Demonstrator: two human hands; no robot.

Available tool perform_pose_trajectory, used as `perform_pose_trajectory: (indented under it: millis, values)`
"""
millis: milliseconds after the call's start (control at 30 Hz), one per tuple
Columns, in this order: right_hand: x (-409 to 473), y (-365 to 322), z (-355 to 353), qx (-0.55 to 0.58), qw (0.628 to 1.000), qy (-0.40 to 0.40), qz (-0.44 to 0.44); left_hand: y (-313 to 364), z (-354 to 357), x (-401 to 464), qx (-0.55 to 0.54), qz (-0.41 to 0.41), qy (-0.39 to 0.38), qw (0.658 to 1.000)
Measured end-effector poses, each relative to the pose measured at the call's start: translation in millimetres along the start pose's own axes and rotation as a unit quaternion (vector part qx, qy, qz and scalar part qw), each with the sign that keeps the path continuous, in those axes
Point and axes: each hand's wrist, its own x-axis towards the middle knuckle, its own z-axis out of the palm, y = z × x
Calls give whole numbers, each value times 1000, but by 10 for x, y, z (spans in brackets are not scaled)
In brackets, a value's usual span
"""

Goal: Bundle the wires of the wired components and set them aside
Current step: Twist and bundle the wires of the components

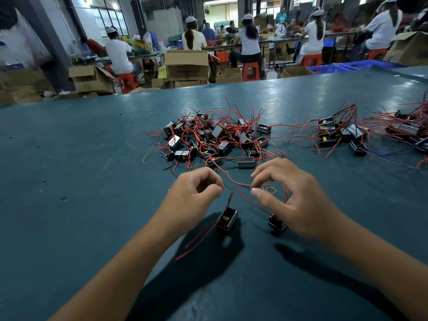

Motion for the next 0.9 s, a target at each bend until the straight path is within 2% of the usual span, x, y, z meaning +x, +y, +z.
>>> perform_pose_trajectory:
  millis: [167,367,533,700,900]
  values:
    - [-33,-21,76,-47,998,-24,-19,17,-11,-19,-2,27,-36,999]
    - [-44,-19,129,-87,996,5,14,-96,68,-13,140,82,-13,987]
    - [-37,-18,164,-90,995,-16,27,-110,101,-8,169,116,-4,979]
    - [-10,15,58,-82,996,-1,44,-116,54,20,203,115,0,972]
    - [63,50,-163,-42,994,-66,71,-134,-80,24,200,86,-20,976]
